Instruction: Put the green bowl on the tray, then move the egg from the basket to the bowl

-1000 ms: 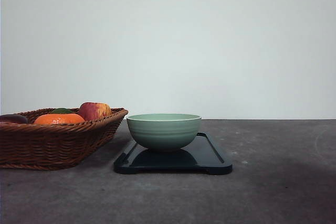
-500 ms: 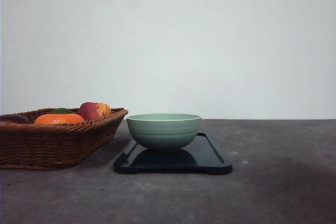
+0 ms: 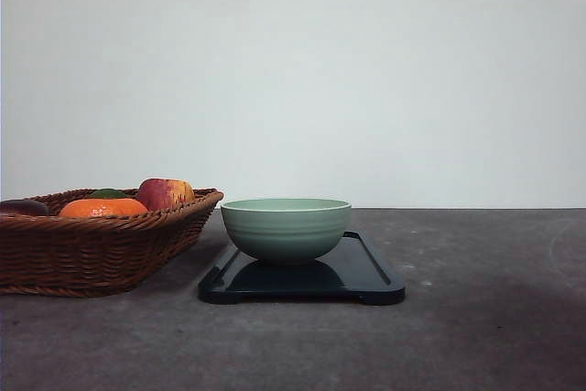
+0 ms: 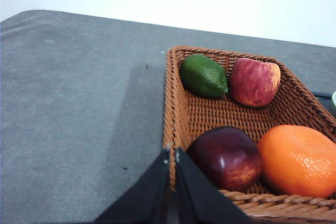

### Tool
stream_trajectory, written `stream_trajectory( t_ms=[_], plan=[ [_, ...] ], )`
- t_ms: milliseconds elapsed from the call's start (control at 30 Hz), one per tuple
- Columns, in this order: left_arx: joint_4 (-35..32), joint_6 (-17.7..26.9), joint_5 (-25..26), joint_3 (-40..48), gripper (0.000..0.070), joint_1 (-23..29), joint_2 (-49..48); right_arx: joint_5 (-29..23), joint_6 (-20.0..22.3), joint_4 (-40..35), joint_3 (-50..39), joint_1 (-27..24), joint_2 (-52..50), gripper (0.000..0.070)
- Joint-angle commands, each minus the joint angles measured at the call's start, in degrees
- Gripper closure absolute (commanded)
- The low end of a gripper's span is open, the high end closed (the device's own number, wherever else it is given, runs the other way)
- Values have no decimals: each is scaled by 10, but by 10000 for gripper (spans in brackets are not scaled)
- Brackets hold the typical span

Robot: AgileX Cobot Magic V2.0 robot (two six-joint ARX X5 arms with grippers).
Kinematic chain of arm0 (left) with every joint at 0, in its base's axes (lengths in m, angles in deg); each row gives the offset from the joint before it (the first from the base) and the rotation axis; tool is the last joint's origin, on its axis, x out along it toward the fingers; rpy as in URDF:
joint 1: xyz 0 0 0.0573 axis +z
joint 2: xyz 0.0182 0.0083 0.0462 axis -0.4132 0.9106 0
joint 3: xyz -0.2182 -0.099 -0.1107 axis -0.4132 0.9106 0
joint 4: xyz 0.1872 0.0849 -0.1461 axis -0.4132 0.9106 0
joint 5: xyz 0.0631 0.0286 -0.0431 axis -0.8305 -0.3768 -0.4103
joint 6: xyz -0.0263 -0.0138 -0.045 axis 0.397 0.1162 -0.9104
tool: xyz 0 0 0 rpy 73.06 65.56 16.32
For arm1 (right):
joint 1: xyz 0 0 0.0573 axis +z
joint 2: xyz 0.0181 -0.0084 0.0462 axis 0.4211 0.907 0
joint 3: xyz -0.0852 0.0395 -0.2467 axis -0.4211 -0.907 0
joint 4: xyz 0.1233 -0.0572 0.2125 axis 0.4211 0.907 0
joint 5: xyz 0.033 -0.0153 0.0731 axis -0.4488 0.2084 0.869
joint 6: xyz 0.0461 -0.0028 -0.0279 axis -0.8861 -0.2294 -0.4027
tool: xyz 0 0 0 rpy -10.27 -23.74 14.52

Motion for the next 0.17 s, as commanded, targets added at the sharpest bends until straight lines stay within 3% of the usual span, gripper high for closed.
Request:
stream_trajectory(
  t_ms=[0,133],
  plan=[
    [4,-1,-1,11,700,0,0,0,-7,-6,-3,0,-1,685],
    [4,-1,-1,11,700,0,0,0,-7,-6,-3,0,-1,685]
  ],
)
